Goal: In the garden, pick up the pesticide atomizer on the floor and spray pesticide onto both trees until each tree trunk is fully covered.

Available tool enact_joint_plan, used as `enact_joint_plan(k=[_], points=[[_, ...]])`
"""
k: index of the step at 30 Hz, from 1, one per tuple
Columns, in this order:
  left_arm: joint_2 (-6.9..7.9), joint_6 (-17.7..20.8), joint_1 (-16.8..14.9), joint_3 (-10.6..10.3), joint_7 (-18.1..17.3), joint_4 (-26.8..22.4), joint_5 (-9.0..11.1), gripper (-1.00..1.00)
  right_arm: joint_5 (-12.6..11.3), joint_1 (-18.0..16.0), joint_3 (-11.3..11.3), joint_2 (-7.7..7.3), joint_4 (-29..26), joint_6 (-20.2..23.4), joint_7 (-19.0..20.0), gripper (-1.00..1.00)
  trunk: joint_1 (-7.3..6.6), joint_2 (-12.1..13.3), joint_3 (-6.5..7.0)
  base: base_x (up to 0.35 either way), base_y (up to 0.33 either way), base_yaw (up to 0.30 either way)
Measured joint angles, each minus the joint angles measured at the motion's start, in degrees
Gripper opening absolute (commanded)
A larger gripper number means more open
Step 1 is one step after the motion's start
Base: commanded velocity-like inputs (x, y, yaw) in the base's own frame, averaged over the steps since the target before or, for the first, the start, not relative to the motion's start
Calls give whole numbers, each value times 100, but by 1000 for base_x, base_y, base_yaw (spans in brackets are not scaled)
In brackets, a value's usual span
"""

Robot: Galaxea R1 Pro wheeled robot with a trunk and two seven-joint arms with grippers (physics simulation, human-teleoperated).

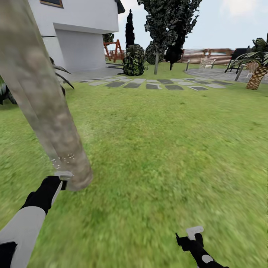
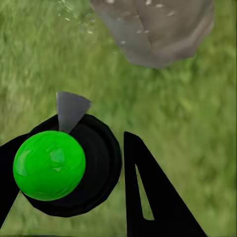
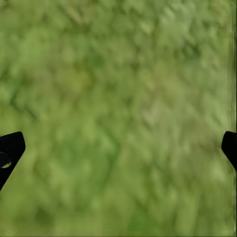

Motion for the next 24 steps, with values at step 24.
enact_joint_plan(k=[24], points=[[-79,-478,582,741,326,304,485,-100,-1,-1,-1,2,1,-1,2,100,2,0,0,118,-172,112]])
